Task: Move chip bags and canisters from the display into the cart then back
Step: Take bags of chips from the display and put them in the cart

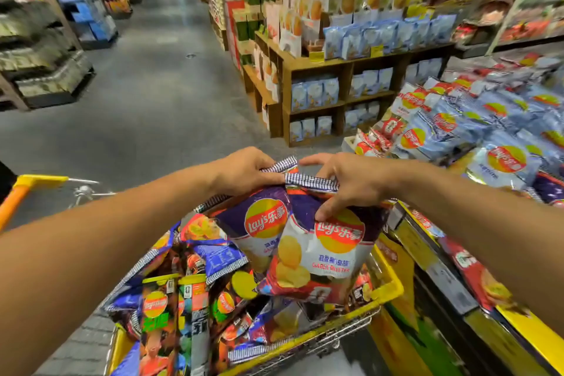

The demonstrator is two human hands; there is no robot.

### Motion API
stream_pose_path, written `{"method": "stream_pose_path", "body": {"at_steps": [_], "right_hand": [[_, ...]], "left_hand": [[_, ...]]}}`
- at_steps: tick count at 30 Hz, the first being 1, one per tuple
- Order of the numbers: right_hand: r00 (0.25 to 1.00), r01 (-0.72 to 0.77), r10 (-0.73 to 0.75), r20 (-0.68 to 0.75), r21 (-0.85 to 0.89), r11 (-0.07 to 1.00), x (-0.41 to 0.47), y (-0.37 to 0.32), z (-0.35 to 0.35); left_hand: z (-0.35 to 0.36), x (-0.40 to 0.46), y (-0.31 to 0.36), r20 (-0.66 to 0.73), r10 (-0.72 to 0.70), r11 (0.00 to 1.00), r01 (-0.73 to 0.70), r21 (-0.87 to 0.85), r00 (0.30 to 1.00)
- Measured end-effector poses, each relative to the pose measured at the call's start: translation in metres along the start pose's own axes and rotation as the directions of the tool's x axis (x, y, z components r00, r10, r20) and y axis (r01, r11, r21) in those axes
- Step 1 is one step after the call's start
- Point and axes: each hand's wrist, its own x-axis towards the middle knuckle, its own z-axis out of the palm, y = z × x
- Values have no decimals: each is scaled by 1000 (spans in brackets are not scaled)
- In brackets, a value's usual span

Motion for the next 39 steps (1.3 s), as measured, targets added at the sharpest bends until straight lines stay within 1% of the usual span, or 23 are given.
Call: {"method": "stream_pose_path", "body": {"at_steps": [3, 5, 6, 8, 10, 12, 14, 15, 17, 19, 20, 22, 24, 28, 31, 32, 34, 36, 38, 39], "right_hand": [[999, -28, 31, -25, 124, 992, -31, 23, -22], [999, -52, 52, 6, 210, 976, -50, 38, -31], [995, -96, 96, 15, 246, 964, -69, 53, -39], [990, -133, 139, -1, 267, 954, -84, 65, -47], [979, -161, 192, -72, 311, 937, -114, 87, -60], [960, -192, 250, -125, 353, 916, -140, 108, -72], [942, -226, 305, -143, 401, 888, -168, 129, -84], [932, -237, 326, -157, 418, 877, -181, 138, -89], [906, -246, 373, -200, 469, 848, -211, 159, -98], [881, -254, 417, -226, 516, 818, -235, 175, -105], [871, -264, 434, -231, 525, 809, -247, 181, -107], [854, -281, 461, -240, 534, 798, -266, 191, -113], [832, -284, 488, -263, 554, 782, -292, 204, -118], [798, -304, 533, -283, 575, 760, -334, 223, -126], [741, -338, 586, -328, 573, 747, -366, 238, -135], [708, -355, 613, -351, 573, 739, -376, 245, -138], [632, -411, 664, -400, 553, 725, -396, 260, -149], [541, -498, 699, -468, 492, 714, -412, 271, -159], [453, -566, 705, -545, 436, 700, -422, 284, -169], [427, -576, 703, -568, 429, 696, -427, 290, -172]], "left_hand": [[0, 27, 52, 54, 153, 987, -155, 32, 987], [3, 41, 88, 68, 224, 974, -225, 3, 972], [8, 53, 116, 65, 266, 964, -266, -4, 962], [11, 63, 140, -8, 288, 958, -288, 14, 958], [18, 78, 170, -91, 275, 960, -279, -38, 957], [20, 89, 192, -99, 240, 963, -250, -101, 966], [22, 99, 211, -25, 195, 970, -196, -146, 981], [22, 102, 220, 33, 181, 966, -171, -192, 983], [29, 108, 243, 154, 194, 943, -141, -301, 969], [38, 113, 267, 187, 229, 930, -158, -333, 955], [44, 117, 280, 166, 236, 927, -171, -333, 957], [55, 125, 302, 73, 258, 923, -223, -313, 963], [66, 137, 329, 11, 317, 911, -301, -283, 948], [81, 156, 376, -13, 407, 896, -403, -186, 913], [94, 175, 409, -8, 489, 861, -484, -158, 872], [99, 185, 419, -14, 512, 849, -509, -143, 859], [106, 206, 439, -38, 549, 826, -549, -127, 835], [112, 227, 460, -87, 580, 802, -587, -112, 810], [115, 251, 480, -143, 619, 768, -633, -92, 772], [117, 262, 489, -169, 627, 757, -646, -101, 761]]}}
